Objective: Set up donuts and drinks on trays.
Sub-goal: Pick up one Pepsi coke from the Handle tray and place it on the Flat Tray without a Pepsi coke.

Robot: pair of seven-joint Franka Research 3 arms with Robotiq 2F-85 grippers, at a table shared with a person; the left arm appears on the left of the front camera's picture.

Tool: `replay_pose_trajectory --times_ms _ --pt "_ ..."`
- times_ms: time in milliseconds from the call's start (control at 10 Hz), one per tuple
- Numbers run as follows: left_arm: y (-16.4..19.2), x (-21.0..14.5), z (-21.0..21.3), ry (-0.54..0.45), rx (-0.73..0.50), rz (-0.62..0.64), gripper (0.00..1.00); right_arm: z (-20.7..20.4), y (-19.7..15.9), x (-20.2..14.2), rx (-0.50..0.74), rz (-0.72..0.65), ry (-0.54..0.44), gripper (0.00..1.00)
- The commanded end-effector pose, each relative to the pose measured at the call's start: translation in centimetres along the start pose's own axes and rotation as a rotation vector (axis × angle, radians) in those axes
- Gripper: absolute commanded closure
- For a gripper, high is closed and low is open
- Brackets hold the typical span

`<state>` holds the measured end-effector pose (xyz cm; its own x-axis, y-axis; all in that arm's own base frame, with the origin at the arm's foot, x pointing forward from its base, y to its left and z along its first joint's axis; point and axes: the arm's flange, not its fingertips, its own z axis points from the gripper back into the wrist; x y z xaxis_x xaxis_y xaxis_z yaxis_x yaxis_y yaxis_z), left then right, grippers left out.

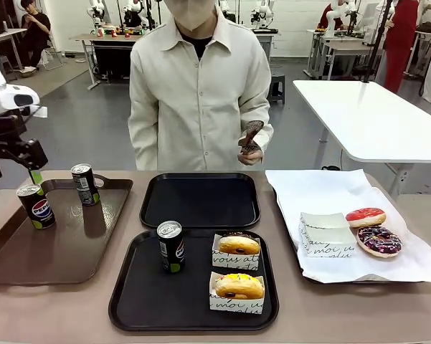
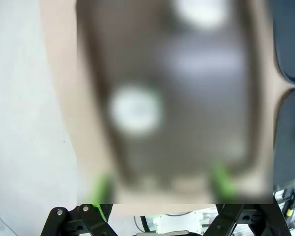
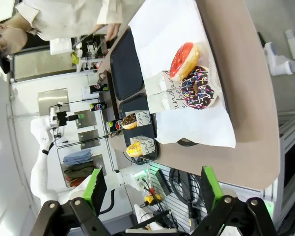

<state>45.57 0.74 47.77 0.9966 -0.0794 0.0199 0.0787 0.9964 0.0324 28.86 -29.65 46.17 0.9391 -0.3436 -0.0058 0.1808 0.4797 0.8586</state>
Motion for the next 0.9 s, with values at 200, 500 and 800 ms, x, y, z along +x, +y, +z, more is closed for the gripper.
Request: replay_pose_trajectory --times_ms 200,500,800 --pt "3.1 4.4 -1.8 -0.059 -0.074 0.05 0.0 0.1 0.0 0.1 0.024 0.009 -0.006 0.0" --pt "3.8 5.0 -4.5 -0.074 -0.039 0.097 0.0 0.1 0.0 0.1 0.024 0.009 -0.006 0.0" --pt "3.5 4.6 -3.3 -0.066 -0.043 0.076 0.0 0.1 0.0 0.1 0.024 0.009 -0.006 0.0"
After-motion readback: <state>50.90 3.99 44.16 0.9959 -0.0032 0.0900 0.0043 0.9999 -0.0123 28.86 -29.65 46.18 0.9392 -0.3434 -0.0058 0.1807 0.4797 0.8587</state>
